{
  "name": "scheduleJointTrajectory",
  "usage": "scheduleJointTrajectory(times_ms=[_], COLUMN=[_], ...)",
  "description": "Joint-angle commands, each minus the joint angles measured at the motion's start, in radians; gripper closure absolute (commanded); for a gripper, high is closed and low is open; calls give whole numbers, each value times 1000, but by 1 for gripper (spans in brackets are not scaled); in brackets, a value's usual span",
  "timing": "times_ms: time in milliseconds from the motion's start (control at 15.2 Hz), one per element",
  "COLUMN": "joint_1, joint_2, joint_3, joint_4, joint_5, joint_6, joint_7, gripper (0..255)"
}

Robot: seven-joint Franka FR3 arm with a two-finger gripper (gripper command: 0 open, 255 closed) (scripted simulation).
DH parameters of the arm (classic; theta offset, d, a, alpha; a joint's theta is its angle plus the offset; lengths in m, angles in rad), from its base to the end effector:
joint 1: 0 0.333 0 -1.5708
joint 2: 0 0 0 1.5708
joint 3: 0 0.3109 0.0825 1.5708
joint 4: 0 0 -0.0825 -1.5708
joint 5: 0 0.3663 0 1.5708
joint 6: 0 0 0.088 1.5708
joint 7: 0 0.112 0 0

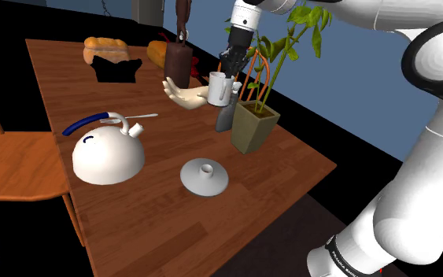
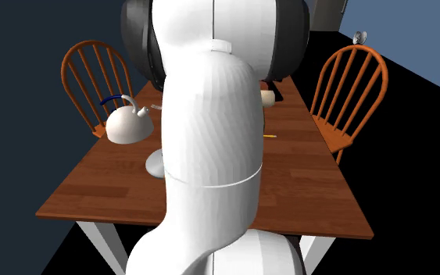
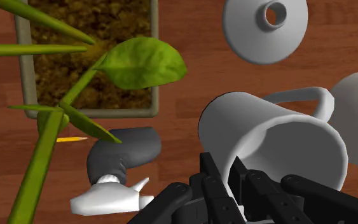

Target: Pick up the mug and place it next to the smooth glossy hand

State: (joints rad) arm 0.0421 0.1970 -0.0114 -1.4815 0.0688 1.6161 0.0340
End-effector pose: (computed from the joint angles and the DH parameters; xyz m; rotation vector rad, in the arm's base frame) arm 0.5951 0.0263 0.5474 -3.0756 0.0129 0.0992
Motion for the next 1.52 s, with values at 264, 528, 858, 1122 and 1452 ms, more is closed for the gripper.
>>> scheduleJointTrajectory(times_ms=[264,528,858,1122,1452], joint_1=[-1,0,1,2,2], joint_2=[202,190,183,183,188], joint_3=[2,2,2,2,2], joint_4=[258,187,109,55,-4], joint_5=[1,1,2,2,3], joint_6=[-56,4,74,128,193], joint_7=[6,2,-2,-5,-9], gripper=[255,255,255,255,255])
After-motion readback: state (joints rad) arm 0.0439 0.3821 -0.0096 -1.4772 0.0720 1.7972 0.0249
